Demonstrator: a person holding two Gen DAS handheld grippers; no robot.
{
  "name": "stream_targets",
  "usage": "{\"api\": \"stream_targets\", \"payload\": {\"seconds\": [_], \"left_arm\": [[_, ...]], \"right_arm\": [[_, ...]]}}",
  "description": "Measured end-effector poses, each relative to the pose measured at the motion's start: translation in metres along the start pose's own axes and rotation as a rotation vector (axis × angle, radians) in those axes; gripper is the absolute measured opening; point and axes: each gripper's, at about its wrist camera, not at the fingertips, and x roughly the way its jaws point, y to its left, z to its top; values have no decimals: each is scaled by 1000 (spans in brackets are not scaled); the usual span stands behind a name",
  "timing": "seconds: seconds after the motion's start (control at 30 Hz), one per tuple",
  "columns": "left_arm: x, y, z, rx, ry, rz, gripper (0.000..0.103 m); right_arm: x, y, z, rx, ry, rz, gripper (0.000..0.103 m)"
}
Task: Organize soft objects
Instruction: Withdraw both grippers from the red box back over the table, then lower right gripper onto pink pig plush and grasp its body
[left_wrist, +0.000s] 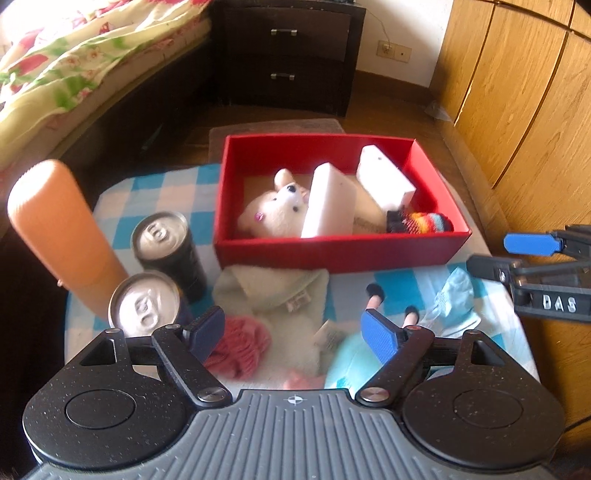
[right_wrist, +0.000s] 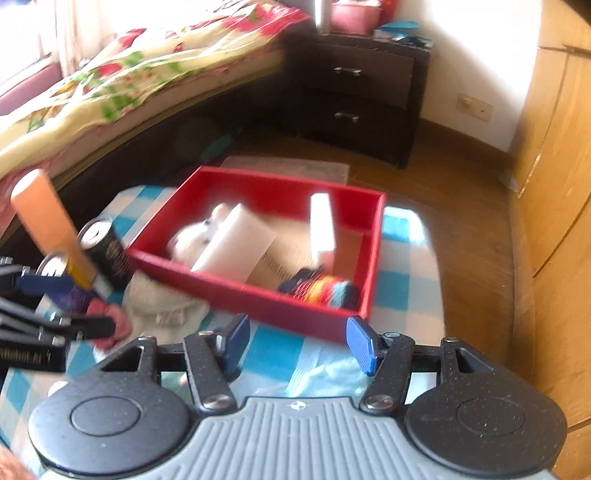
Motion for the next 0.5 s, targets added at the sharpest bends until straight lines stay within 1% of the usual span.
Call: {"api": "stream_targets", "payload": {"seconds": [0.13, 0.23, 0.33, 0.4, 0.5], "left_arm": [[-3, 9, -10, 6, 15, 6, 79], [-6, 19, -12, -21, 15, 12, 79], [-12, 27, -13, -38, 1, 5, 80], [-15, 32, -14, -42, -6, 2, 81], [-16, 38, -16, -65, 2, 1, 81]], "right_arm": [[1, 18, -17, -19, 39, 79, 40], [6, 32, -30, -7, 102, 170, 43], [13, 45, -39, 48, 171, 302, 50], [18, 51, -45, 83, 205, 352, 56], [30, 54, -51, 178, 263, 412, 57]]}}
